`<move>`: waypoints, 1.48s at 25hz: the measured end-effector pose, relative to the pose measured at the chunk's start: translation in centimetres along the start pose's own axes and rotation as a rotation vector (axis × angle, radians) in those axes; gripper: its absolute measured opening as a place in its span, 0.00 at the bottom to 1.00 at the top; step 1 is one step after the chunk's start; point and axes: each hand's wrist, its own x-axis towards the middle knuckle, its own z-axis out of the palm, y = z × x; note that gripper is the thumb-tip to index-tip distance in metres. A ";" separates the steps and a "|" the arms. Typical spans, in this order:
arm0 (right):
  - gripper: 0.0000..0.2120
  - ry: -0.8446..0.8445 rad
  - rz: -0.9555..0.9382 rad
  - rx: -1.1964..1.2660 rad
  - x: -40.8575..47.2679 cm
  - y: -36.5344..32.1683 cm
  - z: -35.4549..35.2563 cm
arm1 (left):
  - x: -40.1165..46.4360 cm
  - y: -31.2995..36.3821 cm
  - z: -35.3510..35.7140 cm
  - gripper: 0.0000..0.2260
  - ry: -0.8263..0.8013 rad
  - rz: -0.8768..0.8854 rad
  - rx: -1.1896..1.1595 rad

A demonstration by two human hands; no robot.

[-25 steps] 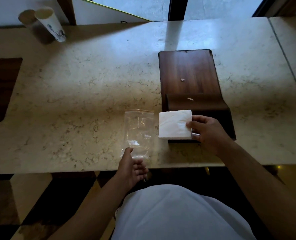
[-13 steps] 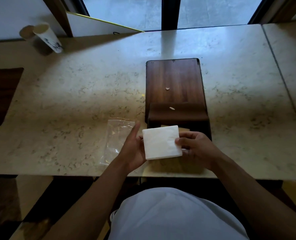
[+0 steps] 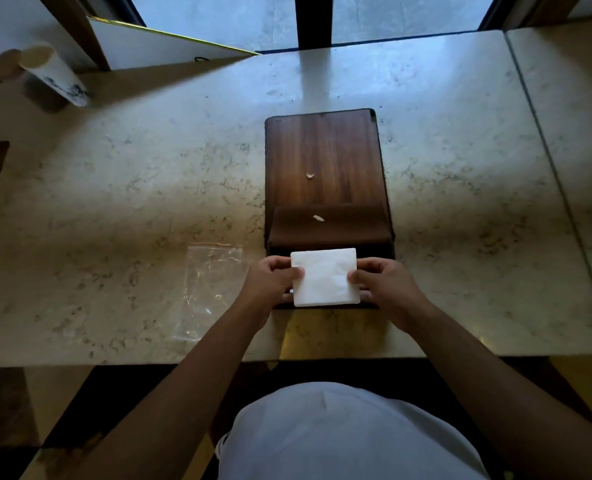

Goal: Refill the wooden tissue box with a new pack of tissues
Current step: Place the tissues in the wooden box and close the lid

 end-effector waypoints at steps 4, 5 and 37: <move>0.09 0.158 -0.035 -0.210 1.4 0.7 0.2 | 2.2 -0.2 1.5 0.06 0.072 0.126 0.289; 0.12 0.182 -0.035 -0.268 1.6 0.9 0.5 | 2.7 -0.5 1.7 0.09 0.096 0.151 0.373; 0.06 0.519 -0.386 -0.585 2.2 -3.0 -1.0 | 4.0 2.4 -0.3 0.06 0.362 0.352 0.571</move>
